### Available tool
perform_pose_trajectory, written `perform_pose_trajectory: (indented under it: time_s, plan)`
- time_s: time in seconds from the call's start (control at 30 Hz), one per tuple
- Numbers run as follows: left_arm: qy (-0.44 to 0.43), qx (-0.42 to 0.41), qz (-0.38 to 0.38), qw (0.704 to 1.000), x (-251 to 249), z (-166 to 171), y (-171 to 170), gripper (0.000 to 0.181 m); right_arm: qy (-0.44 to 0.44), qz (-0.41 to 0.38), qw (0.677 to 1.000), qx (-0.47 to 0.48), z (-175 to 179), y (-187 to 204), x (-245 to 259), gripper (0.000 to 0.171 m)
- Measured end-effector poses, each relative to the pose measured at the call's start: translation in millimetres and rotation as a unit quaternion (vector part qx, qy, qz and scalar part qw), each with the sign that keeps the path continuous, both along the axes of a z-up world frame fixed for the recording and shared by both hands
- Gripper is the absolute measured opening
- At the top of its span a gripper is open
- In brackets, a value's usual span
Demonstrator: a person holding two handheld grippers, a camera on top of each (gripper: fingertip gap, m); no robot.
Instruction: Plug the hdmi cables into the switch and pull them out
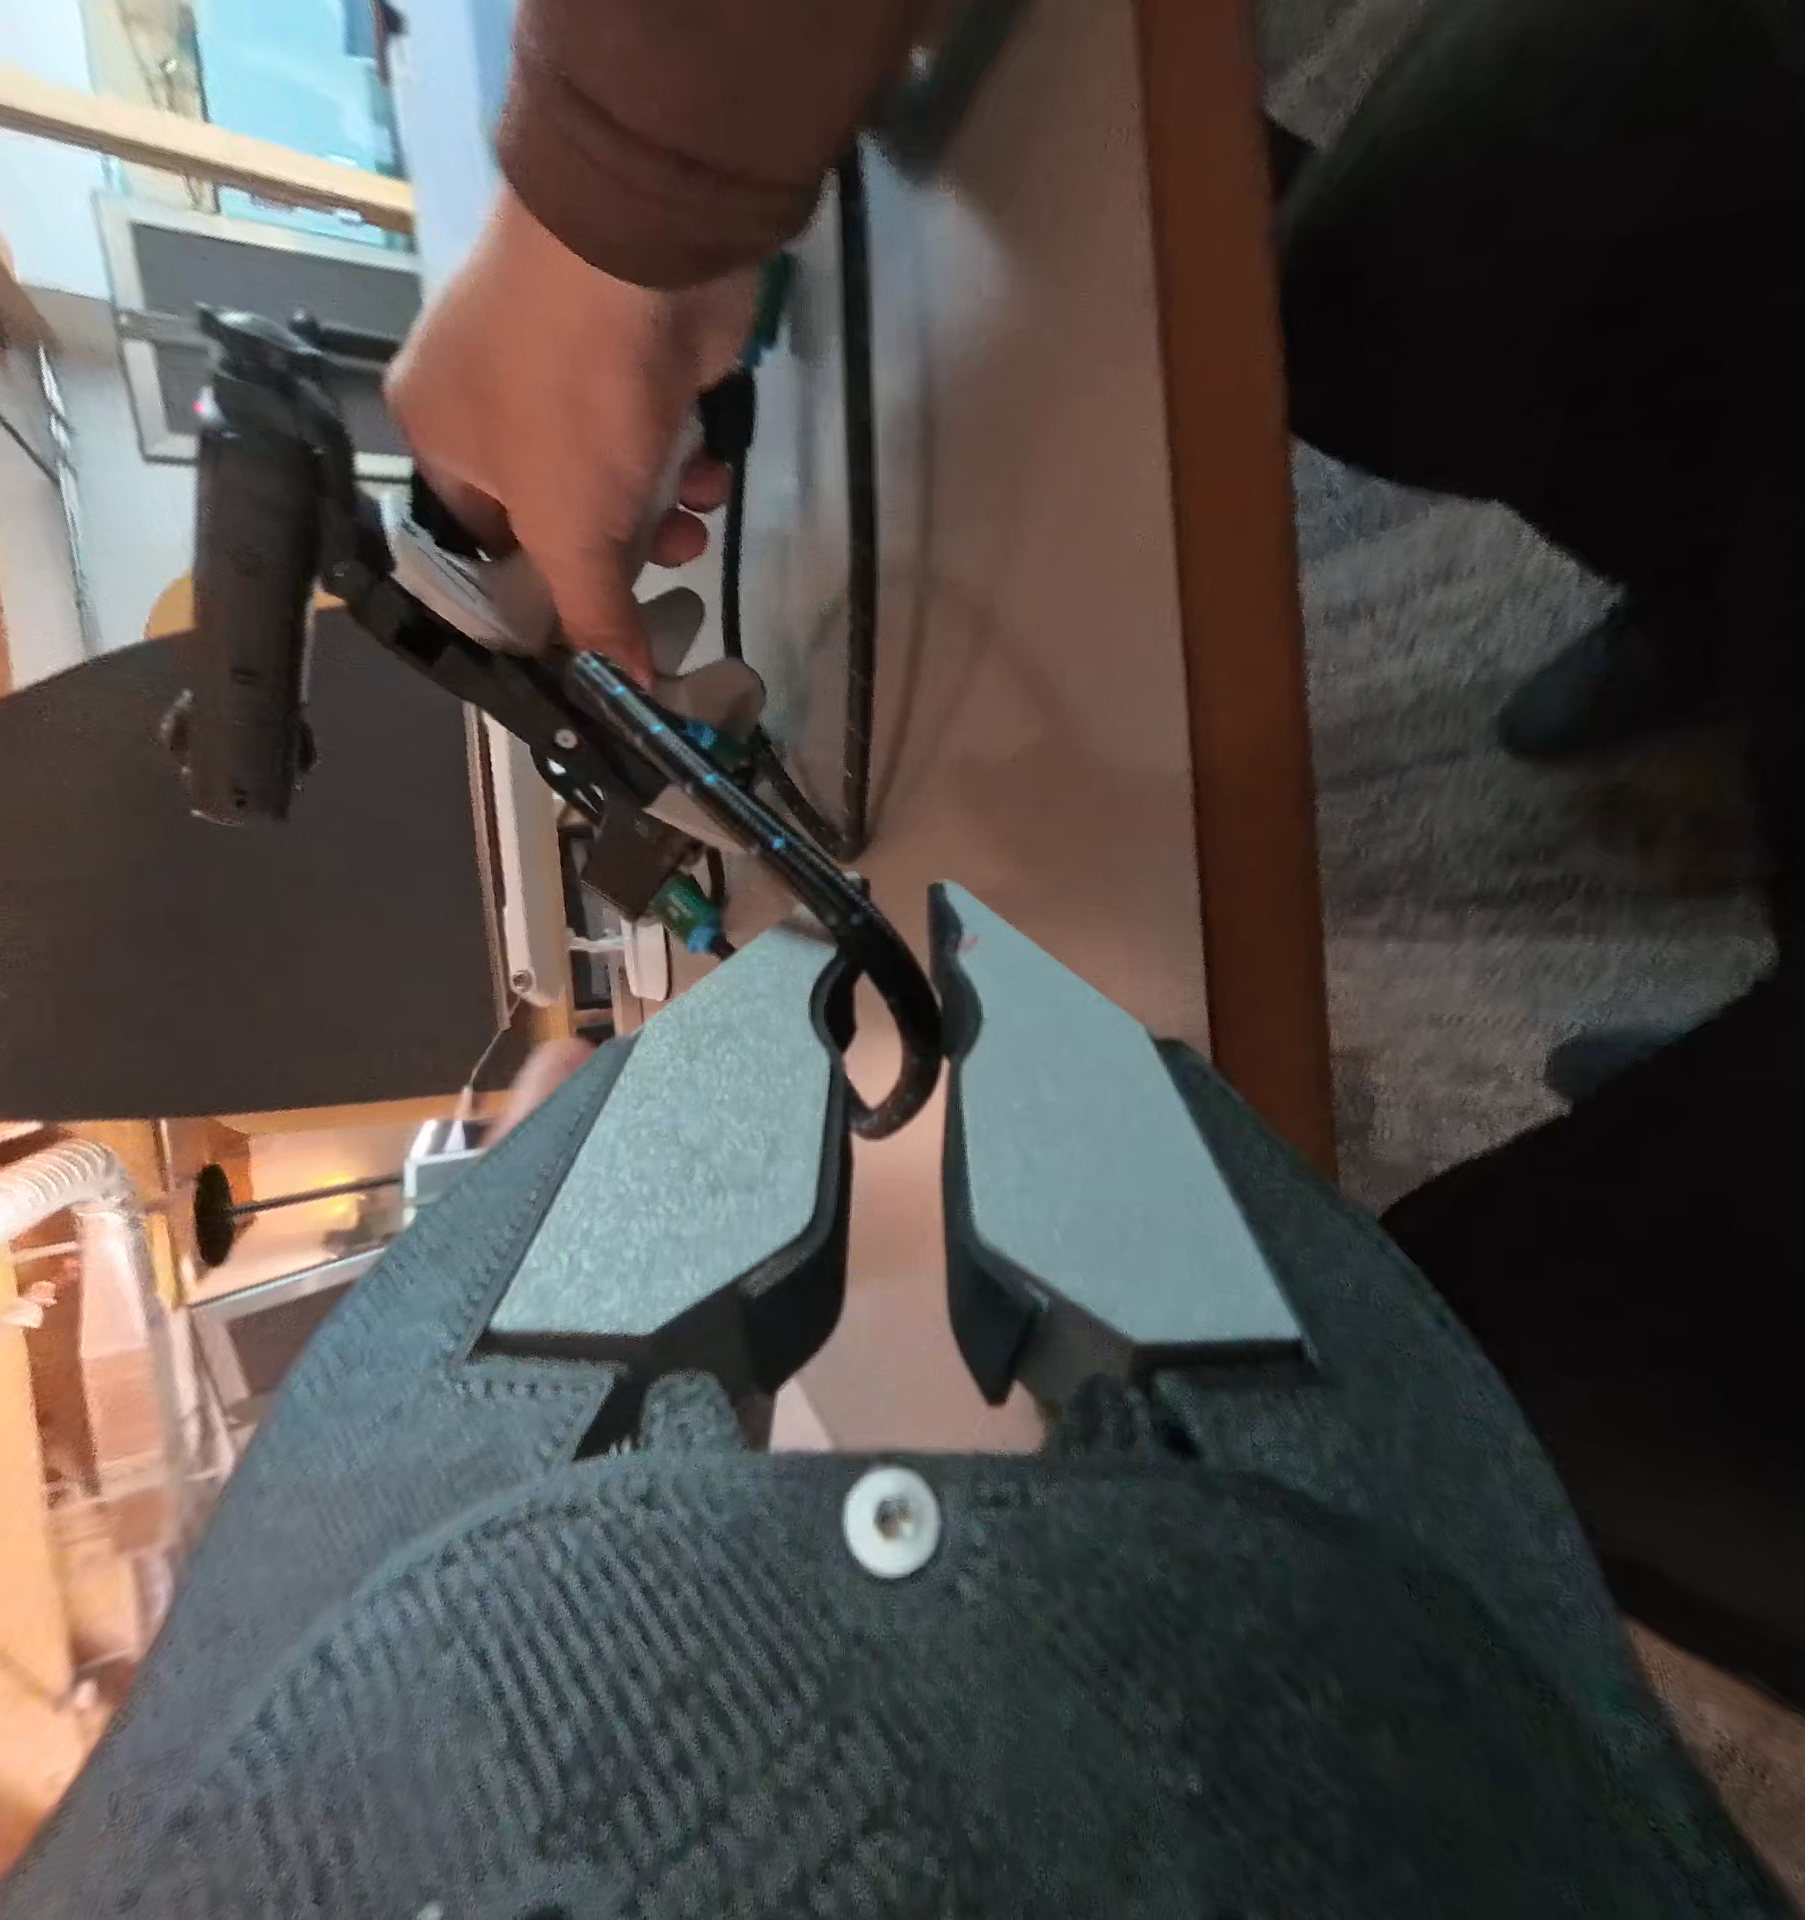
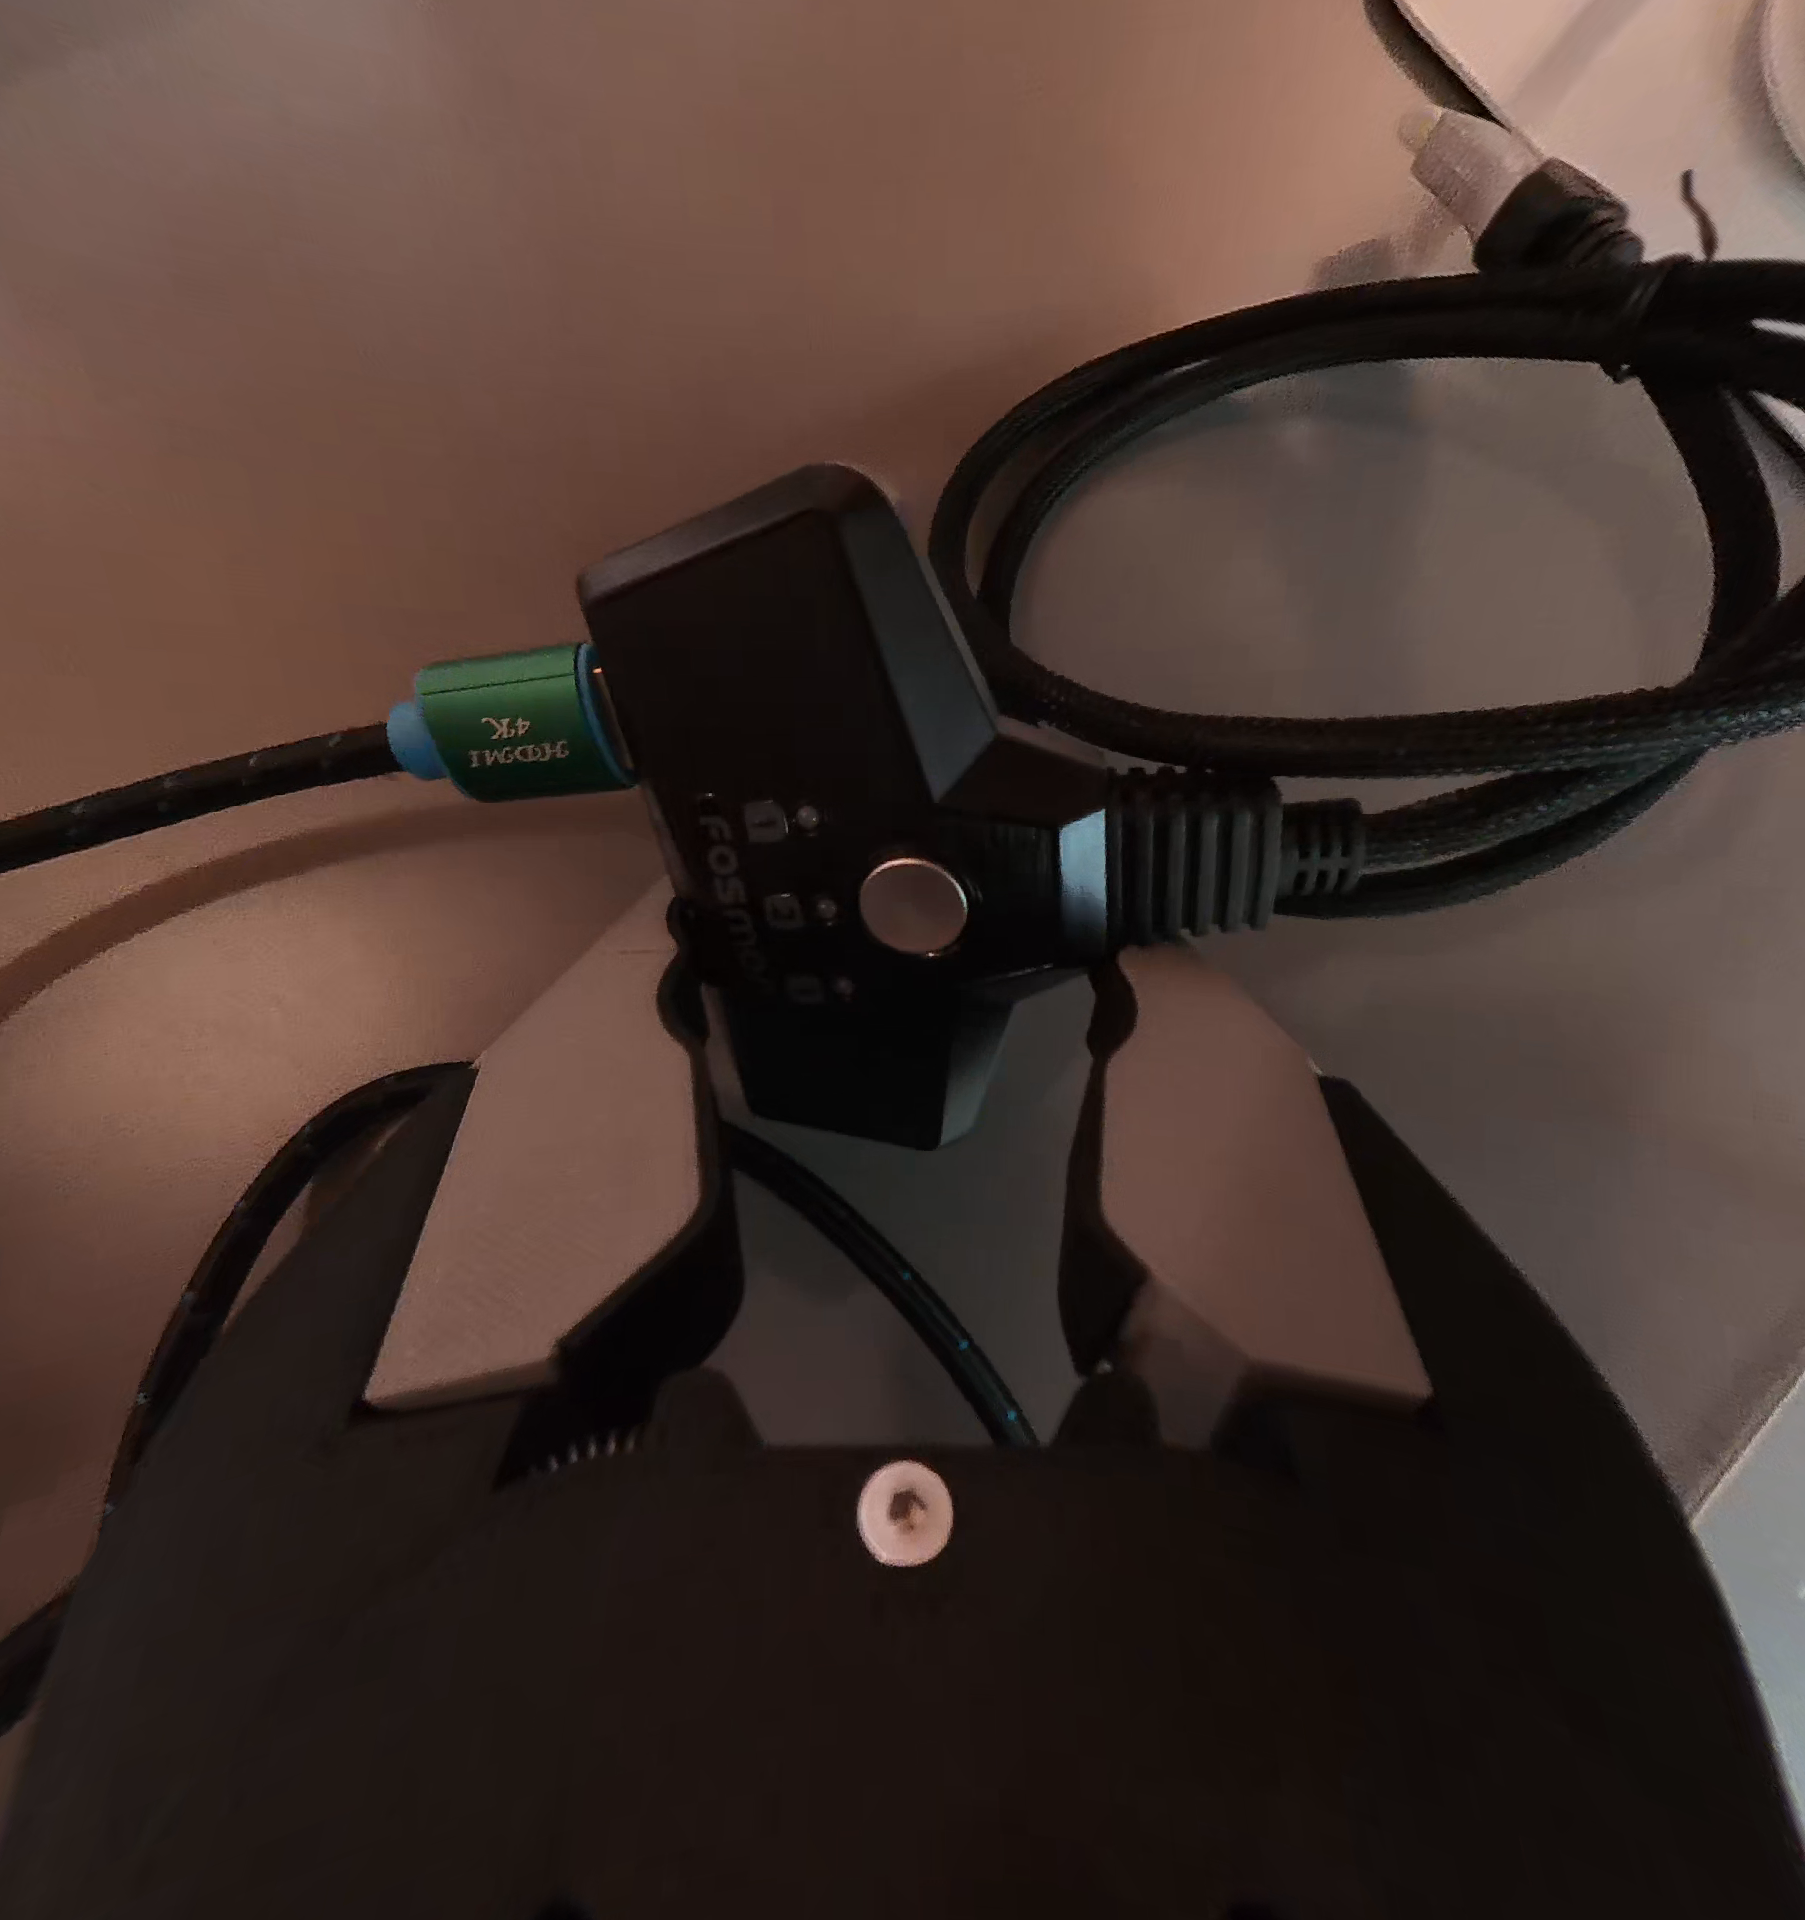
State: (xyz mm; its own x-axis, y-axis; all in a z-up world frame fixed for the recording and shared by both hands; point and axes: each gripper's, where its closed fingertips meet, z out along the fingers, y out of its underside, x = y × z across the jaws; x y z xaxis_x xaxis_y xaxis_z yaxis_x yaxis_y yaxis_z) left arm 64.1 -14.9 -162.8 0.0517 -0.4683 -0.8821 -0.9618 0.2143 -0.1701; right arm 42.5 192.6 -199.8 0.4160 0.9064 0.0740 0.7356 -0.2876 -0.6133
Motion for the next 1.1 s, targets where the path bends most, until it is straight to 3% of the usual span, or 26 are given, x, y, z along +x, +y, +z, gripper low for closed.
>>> perform_pose_trajectory:
  time_s: [0.1,0.3,0.47,0.53,0.67,0.77,0.87,0.93,1.03,1.1]
  plan:
    - [-0.016,-0.04,-0.032,0.999,13.9,-5.5,-9.7,0.005,0.011,0.015,1.0,-0.024,3.3,-7.2,-9.4,0.072]
    - [0.215,-0.084,-0.076,0.97,-13.0,-36.5,-22.1,0.003,0.075,0.054,0.993,-0.08,46.7,-24.4,-22.9,0.072]
    - [0.347,-0.153,0.012,0.925,-71.1,-31.3,-22.6,0.013,0.036,0.073,0.995,-0.055,81.5,-21.9,-2.6,0.072]
    - [0.383,-0.141,0.046,0.912,-93.8,-21.9,-19.1,0.019,0.018,0.078,0.996,-0.041,93.7,-17.4,9.4,0.072]
    - [0.422,-0.037,0.064,0.904,-109.1,9.9,-9.9,0.022,-0.002,0.09,0.995,-0.048,109.8,-14.6,27.8,0.072]
    - [0.433,0.032,0.06,0.899,-104.1,23.5,-7.7,0.019,0.004,0.09,0.994,-0.056,115.1,-16.0,32.8,0.072]
    - [0.407,0.061,0.019,0.911,-87.9,28.7,-19.6,0.03,0.023,0.098,0.993,-0.058,119.8,-21.6,32.9,0.072]
    - [0.342,0.03,-0.003,0.939,-75.3,29.4,-39.6,0.047,0.039,0.103,0.992,-0.064,121.5,-25.5,32.6,0.071]
    - [0.214,-0.005,-0.053,0.975,-49.9,47.3,-75.2,0.057,0.033,0.127,0.989,-0.063,116.6,-34.3,33.4,0.071]
    - [0.159,-0.008,-0.07,0.985,-47.9,67.3,-92.2,0.052,0.019,0.138,0.989,-0.045,113.4,-38.0,34.0,0.072]
